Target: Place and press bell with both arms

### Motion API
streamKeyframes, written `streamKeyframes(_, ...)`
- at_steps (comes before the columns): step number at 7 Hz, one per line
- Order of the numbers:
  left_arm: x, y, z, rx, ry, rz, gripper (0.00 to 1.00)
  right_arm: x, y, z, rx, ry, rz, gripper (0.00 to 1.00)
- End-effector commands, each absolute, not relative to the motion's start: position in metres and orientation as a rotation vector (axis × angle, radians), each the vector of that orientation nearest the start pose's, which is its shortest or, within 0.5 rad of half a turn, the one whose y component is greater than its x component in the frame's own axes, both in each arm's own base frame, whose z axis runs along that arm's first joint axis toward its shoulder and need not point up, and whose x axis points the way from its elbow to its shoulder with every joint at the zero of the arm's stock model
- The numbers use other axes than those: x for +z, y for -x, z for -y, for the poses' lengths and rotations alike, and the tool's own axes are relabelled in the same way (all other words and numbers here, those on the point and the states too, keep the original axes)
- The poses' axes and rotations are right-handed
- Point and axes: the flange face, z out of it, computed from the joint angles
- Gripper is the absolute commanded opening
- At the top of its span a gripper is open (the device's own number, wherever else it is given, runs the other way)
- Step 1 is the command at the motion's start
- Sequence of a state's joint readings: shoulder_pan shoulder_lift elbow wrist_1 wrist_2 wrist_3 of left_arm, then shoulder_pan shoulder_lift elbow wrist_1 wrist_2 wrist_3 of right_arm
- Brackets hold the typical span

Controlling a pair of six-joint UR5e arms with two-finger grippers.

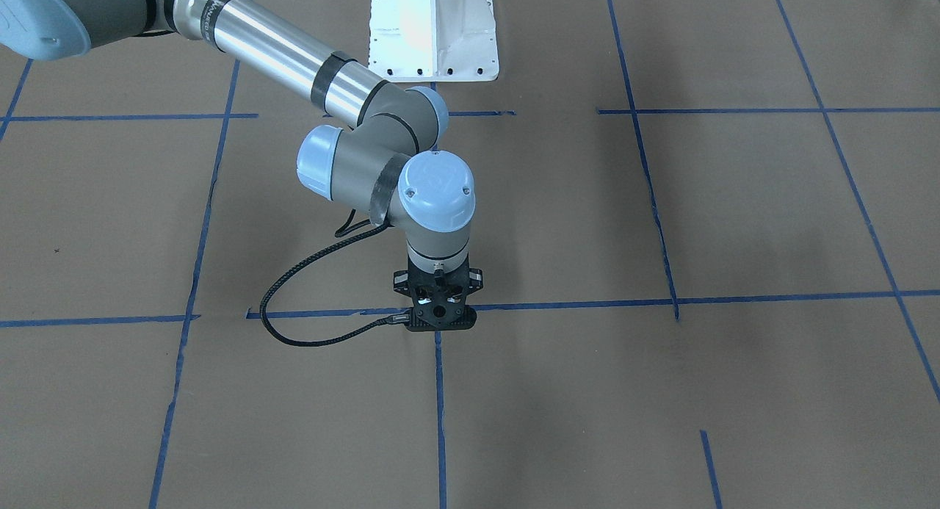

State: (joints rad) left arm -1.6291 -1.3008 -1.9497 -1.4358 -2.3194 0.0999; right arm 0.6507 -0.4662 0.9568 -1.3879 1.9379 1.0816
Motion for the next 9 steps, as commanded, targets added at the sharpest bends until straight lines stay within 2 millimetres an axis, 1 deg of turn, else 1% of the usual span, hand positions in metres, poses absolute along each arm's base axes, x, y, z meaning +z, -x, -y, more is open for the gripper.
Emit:
streamKeyframes(1,0.605,0.087,0.37,0.03,-0.034,-0.748,1.0,0.18,0.632,0.597,0.031,-0.07,0.739,0.0)
streamKeyframes(2,0.606,0.087,0.37,0.029,-0.033,-0.748,1.0,0.155,0.625,0.601,0.022,-0.092,0.769,0.0)
streamKeyframes(3,0.605,0.087,0.37,0.03,-0.034,-0.748,1.0,0.133,0.614,0.609,0.027,-0.089,0.8,0.0)
streamKeyframes(4,0.606,0.087,0.37,0.029,-0.033,-0.748,1.0,0.126,0.602,0.616,0.029,-0.065,0.825,0.04)
streamKeyframes(5,0.607,0.087,0.37,0.027,-0.029,-0.747,1.0,0.128,0.598,0.619,0.033,-0.061,0.826,0.36)
streamKeyframes(6,0.609,0.087,0.369,0.025,-0.024,-0.746,1.0,0.137,0.596,0.621,0.038,-0.048,0.807,0.98)
streamKeyframes(7,0.614,0.086,0.369,0.022,-0.012,-0.748,1.0,0.141,0.565,0.639,0.045,-0.015,0.782,0.99)
streamKeyframes(8,0.616,0.086,0.369,-0.012,0.003,-0.748,1.0,0.173,0.518,0.65,-0.022,0.003,0.795,0.99)
streamKeyframes(9,0.616,0.085,0.37,-0.01,0.004,-0.747,1.0,0.237,0.461,0.653,-0.059,-0.011,0.796,0.99)
